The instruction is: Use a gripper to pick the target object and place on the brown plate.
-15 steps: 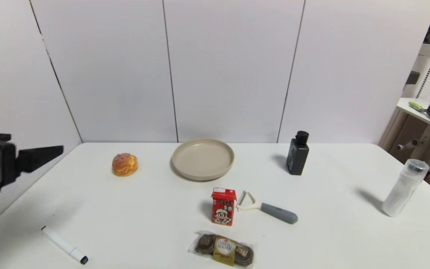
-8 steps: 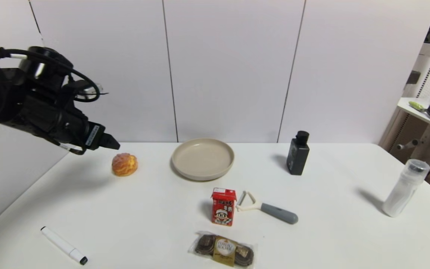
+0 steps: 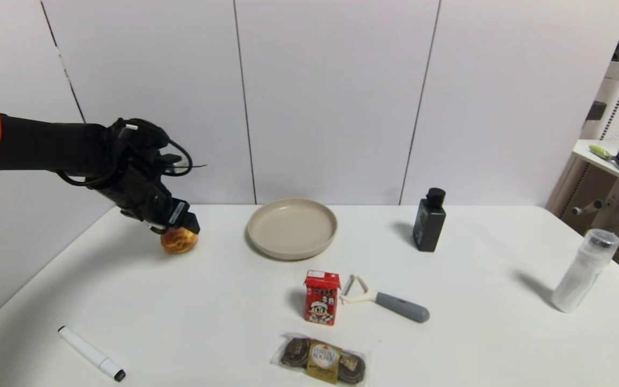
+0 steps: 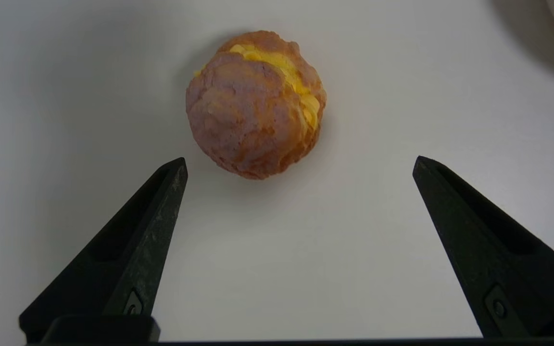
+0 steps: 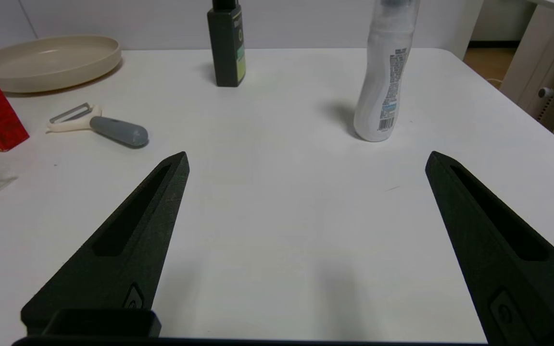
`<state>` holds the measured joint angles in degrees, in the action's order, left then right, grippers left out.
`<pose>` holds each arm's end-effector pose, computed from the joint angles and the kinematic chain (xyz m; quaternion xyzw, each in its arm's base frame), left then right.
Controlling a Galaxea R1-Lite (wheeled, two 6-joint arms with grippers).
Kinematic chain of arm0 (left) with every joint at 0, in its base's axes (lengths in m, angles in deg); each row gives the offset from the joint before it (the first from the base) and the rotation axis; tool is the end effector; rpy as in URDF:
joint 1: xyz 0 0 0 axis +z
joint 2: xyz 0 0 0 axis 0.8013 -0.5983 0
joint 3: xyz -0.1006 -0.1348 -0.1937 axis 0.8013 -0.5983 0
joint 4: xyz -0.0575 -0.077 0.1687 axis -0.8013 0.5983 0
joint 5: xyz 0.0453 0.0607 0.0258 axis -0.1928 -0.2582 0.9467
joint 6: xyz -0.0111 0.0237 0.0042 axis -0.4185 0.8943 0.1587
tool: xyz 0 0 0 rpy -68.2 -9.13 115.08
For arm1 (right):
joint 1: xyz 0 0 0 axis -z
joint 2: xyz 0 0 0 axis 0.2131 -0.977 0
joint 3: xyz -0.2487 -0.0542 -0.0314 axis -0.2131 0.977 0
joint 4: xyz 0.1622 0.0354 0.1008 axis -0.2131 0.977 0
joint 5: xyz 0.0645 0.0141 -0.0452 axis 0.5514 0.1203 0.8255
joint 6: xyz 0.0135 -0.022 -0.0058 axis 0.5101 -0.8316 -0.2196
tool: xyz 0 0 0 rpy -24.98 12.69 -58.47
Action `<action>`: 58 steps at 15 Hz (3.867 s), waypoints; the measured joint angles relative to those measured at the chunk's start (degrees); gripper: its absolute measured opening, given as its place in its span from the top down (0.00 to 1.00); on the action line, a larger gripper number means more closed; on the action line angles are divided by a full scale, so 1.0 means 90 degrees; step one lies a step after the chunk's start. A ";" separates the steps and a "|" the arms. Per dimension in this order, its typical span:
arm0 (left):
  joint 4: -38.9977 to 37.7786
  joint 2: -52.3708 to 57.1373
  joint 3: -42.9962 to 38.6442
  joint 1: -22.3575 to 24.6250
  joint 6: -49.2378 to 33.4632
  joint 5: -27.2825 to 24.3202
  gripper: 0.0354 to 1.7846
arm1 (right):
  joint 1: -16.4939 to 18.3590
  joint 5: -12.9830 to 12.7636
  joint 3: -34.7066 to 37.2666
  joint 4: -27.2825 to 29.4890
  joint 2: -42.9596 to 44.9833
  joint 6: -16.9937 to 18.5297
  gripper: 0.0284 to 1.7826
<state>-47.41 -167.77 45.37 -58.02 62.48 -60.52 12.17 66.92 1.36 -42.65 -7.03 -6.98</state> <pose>0.3753 -0.0313 0.1272 0.1022 0.4650 -0.0809 0.8757 0.0290 0.0001 0.0753 0.0021 0.0009 -0.0004 1.0000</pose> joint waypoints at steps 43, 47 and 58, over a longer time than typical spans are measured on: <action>-0.0515 -0.1327 0.2123 -0.2366 -0.0570 -0.0443 0.55 | -0.0003 0.0000 0.0000 0.0000 0.0000 0.0003 0.05; -0.0539 -0.1513 0.2129 -0.2425 -0.0558 -0.0443 0.35 | 0.0000 0.0000 0.0000 0.0000 0.0000 0.0003 0.05; -0.0508 -0.0764 0.1596 -0.2419 -0.0536 -0.0438 0.12 | 0.0000 0.0000 0.0000 -0.0003 0.0000 0.0003 0.05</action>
<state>-51.98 -174.65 59.74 -79.79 57.65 -64.46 12.17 66.92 1.36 -42.68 -7.03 -6.96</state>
